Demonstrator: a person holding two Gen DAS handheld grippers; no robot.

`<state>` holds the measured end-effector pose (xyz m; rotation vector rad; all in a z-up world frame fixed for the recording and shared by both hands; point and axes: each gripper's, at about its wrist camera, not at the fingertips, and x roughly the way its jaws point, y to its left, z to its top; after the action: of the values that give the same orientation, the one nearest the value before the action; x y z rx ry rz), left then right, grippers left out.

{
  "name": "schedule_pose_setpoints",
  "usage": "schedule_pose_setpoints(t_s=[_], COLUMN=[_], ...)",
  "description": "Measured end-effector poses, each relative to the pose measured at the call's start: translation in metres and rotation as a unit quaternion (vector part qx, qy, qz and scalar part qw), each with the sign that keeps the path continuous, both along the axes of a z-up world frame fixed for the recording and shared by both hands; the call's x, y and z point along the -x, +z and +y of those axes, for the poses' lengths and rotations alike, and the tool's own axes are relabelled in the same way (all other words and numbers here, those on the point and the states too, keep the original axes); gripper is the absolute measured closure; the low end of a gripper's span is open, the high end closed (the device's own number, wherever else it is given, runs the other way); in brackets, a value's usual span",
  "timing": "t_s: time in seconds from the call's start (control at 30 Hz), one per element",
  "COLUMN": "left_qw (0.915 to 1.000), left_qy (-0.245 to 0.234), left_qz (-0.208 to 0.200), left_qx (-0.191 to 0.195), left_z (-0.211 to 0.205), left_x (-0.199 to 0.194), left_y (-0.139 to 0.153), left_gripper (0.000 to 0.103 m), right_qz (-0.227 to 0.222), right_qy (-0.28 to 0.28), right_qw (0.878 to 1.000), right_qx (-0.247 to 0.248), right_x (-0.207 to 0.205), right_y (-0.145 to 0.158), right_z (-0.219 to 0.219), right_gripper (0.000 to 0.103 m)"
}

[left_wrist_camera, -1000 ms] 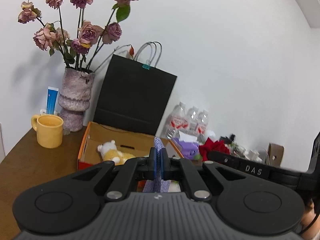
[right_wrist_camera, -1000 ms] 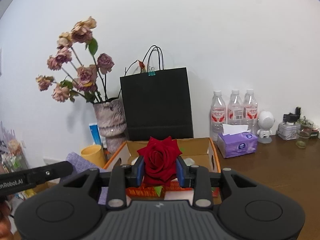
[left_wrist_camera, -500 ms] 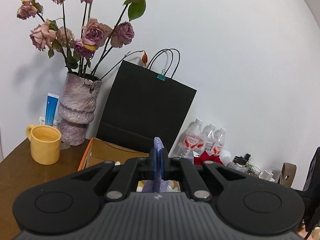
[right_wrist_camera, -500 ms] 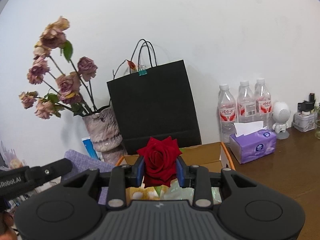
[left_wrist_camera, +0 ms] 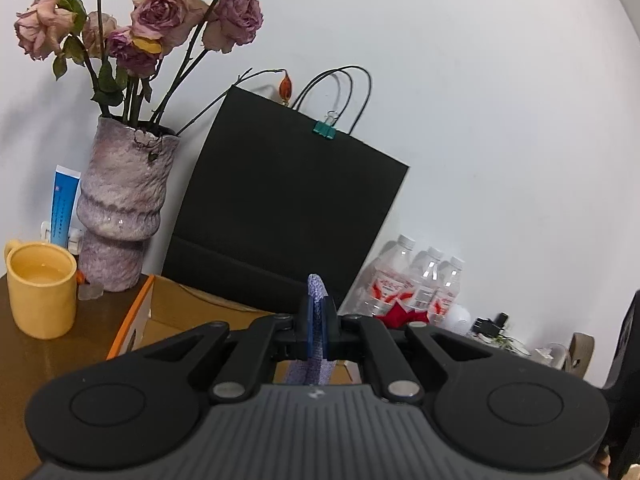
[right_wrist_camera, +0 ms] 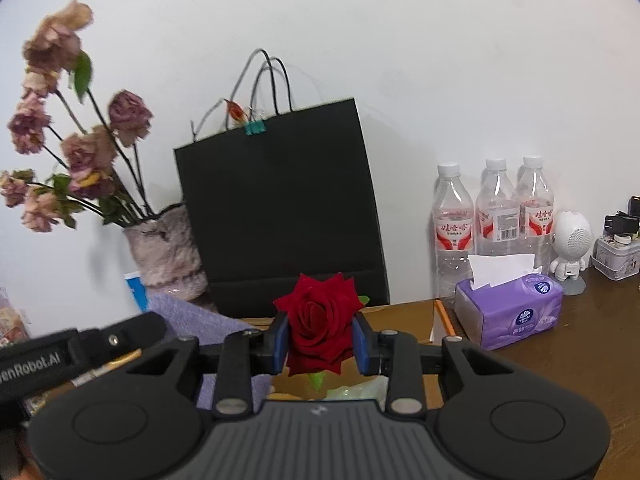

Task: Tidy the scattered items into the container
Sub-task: 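Carry the pouch with the left gripper while the right gripper carries the rose over the box, then open the left gripper releasing the pouch while the right gripper releases the rose into the box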

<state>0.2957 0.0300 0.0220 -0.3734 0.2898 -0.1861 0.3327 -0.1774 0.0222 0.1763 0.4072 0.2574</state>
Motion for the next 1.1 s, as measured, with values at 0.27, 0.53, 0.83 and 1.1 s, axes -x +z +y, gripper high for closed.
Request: schedule_pose_setpoints(t_s=[0.27, 0.53, 0.83, 1.1], left_qw=[0.999, 0.9985, 0.9968, 0.9916], left_qy=[0.013, 0.002, 0.043, 0.07], left_qz=[0.042, 0.053, 0.055, 0.028], left_qx=[0.008, -0.009, -0.038, -0.105], left_z=[0.02, 0.013, 0.004, -0.014], left_x=[-0.045, -0.072, -0.068, -0.058], left_y=[-0.02, -0.031, -0.036, -0.03], left_gripper=[0.098, 0.097, 0.02, 0.0], right_qz=[0.031, 0.046, 0.071, 0.052], right_qy=[0.002, -0.004, -0.009, -0.009], right_qw=[0.999, 0.996, 0.995, 0.993], right_qx=[0.034, 0.074, 0.067, 0.107], right_x=[-0.039, -0.069, -0.079, -0.068], right_y=[-0.021, -0.039, -0.048, -0.041], right_z=[0.012, 0.02, 0.017, 0.03], right_gripper=[0.072, 0.072, 0.038, 0.012])
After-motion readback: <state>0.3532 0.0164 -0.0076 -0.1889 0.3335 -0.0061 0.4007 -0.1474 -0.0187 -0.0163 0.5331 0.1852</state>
